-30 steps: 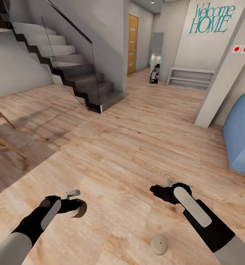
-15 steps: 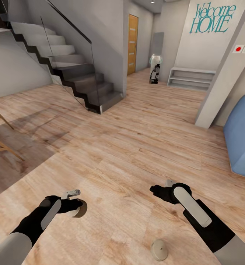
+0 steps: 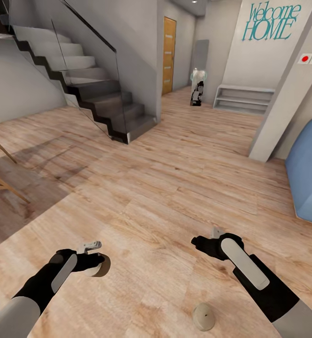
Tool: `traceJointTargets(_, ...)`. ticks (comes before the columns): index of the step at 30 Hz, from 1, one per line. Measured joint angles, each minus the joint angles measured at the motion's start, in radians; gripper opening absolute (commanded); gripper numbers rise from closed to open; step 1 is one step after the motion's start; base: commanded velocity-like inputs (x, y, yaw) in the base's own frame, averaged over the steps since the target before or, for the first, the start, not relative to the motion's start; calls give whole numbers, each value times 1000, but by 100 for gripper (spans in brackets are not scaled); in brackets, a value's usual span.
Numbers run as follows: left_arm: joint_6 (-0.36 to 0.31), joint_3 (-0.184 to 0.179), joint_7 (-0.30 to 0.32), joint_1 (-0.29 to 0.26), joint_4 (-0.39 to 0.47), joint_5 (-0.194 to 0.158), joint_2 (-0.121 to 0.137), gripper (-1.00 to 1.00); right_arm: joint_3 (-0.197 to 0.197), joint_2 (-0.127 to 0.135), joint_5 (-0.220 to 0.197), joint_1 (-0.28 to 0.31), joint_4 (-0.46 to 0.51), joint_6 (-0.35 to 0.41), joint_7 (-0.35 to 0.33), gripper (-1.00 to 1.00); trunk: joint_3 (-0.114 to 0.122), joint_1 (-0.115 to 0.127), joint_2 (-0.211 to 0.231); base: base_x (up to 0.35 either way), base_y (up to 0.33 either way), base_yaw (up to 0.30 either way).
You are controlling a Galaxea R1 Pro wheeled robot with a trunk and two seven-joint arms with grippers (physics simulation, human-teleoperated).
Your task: Place each of the two pumpkins and all three candles from the living room inside a cabinet in the living room (use any cabinet), then make sure every cabinet is closed, and position the cauldron so it is next to a table in the living room.
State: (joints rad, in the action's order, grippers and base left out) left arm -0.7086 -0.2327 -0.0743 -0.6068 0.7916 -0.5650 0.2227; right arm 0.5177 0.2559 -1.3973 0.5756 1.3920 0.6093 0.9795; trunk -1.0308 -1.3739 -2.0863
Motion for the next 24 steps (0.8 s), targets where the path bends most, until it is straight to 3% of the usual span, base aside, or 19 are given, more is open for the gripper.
traceJointTargets(5, 0, 1, 0, 0, 0, 0, 0, -100, 1, 0, 2, 0, 6, 5, 29, 100, -16, -19, -35, 0, 0, 0)
traceJointTargets(11, 0, 1, 0, 0, 1, 0, 0, -100, 2, 0, -8, 0, -4, 9, 154, 100, -34, -42, -77, 0, 0, 0)
traceJointTargets(15, 0, 1, 0, 0, 2, 0, 0, -100, 6, -2, -11, 0, -88, 9, 189, 100, -47, -58, -105, 0, 0, 0)
traceJointTargets(20, -1, 1, 0, 0, 2, -1, 1, -100, 9, -28, -12, 0, -164, 9, 193, 100, -63, -77, -140, 0, 0, 0)
traceJointTargets(21, -18, 1, 3, 2, 25, -4, 13, -100, 10, -46, -10, 0, -178, 9, 194, 100, -66, -80, -147, 0, 0, 0)
traceJointTargets(23, -30, 0, 4, 28, 86, -12, 40, -100, 11, -56, -9, 0, -186, 9, 192, 100, -72, -88, -161, 0, 0, 0)
traceJointTargets(24, -37, 2, 5, 77, 199, -24, 63, -100, 11, -62, -9, 0, -189, 9, 190, 100, -75, -92, -168, 0, 0, 0)
